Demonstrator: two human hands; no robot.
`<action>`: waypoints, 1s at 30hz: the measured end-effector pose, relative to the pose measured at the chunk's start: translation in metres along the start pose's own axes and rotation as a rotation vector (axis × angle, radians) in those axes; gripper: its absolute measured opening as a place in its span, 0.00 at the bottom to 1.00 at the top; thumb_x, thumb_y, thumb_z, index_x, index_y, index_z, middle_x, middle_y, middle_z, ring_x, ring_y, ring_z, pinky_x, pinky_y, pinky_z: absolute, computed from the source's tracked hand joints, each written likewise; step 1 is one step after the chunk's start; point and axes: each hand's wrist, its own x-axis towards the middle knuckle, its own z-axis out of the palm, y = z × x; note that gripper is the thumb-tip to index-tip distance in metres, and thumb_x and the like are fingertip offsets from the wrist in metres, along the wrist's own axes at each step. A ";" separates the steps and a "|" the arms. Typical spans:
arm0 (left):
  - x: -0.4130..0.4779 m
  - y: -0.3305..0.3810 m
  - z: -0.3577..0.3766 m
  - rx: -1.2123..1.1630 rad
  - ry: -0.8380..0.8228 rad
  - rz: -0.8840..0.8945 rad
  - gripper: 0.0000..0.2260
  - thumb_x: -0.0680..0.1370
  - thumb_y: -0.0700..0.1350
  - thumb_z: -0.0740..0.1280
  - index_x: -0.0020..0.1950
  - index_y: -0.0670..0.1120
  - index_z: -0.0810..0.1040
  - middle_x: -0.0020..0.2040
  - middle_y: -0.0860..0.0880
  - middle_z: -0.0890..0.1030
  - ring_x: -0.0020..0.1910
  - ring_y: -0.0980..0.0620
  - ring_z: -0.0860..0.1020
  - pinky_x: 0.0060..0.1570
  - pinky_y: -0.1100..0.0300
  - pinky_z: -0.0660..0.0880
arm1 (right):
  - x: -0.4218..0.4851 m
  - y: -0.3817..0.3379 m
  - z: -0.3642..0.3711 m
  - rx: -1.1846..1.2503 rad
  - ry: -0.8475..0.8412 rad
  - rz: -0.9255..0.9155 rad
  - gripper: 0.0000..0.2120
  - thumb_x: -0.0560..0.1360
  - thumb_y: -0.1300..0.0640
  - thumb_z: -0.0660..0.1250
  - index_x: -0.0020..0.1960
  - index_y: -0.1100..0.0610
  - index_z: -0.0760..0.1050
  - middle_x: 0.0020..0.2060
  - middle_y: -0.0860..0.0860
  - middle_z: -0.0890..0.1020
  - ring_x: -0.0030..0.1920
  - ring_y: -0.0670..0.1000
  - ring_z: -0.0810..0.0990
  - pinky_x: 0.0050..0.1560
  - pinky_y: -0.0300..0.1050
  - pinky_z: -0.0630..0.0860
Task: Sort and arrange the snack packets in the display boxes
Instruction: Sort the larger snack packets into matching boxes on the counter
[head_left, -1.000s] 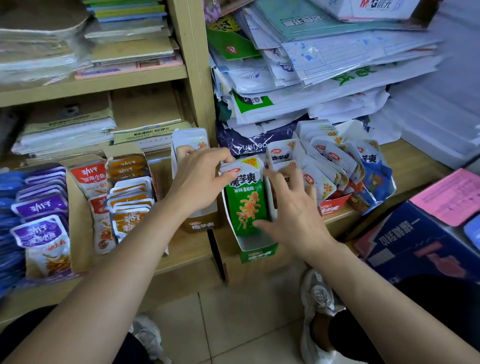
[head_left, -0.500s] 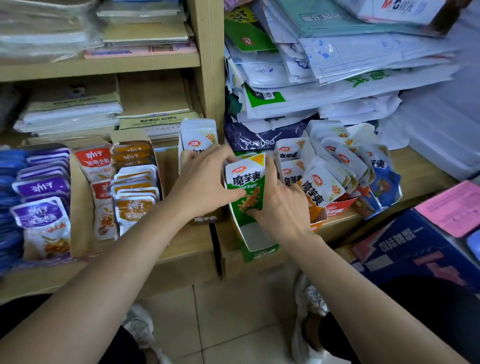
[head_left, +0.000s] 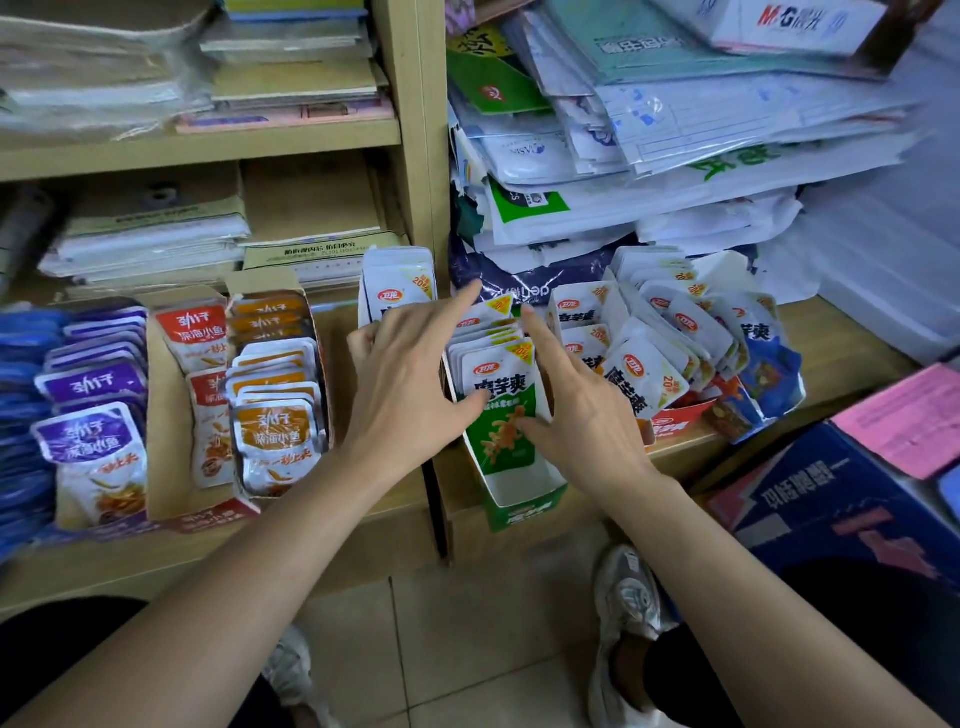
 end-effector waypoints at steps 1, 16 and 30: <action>0.000 0.000 0.000 0.014 0.005 0.010 0.40 0.68 0.55 0.77 0.78 0.57 0.66 0.68 0.55 0.77 0.68 0.53 0.69 0.56 0.57 0.55 | 0.000 0.000 0.000 0.005 0.003 -0.011 0.54 0.70 0.55 0.79 0.81 0.43 0.44 0.57 0.55 0.81 0.42 0.56 0.82 0.39 0.51 0.81; 0.056 -0.019 -0.010 -0.230 -0.025 -0.050 0.07 0.80 0.48 0.69 0.50 0.53 0.88 0.43 0.58 0.86 0.43 0.57 0.78 0.46 0.53 0.77 | 0.014 -0.002 -0.010 0.005 -0.081 -0.002 0.48 0.72 0.52 0.77 0.80 0.42 0.48 0.70 0.50 0.73 0.47 0.53 0.82 0.37 0.45 0.76; 0.059 -0.015 -0.018 -0.257 -0.059 -0.072 0.04 0.77 0.43 0.74 0.48 0.51 0.88 0.33 0.68 0.72 0.39 0.71 0.73 0.38 0.73 0.66 | 0.013 -0.002 -0.003 0.022 -0.062 -0.005 0.46 0.73 0.52 0.76 0.79 0.42 0.49 0.63 0.49 0.78 0.47 0.51 0.82 0.42 0.46 0.81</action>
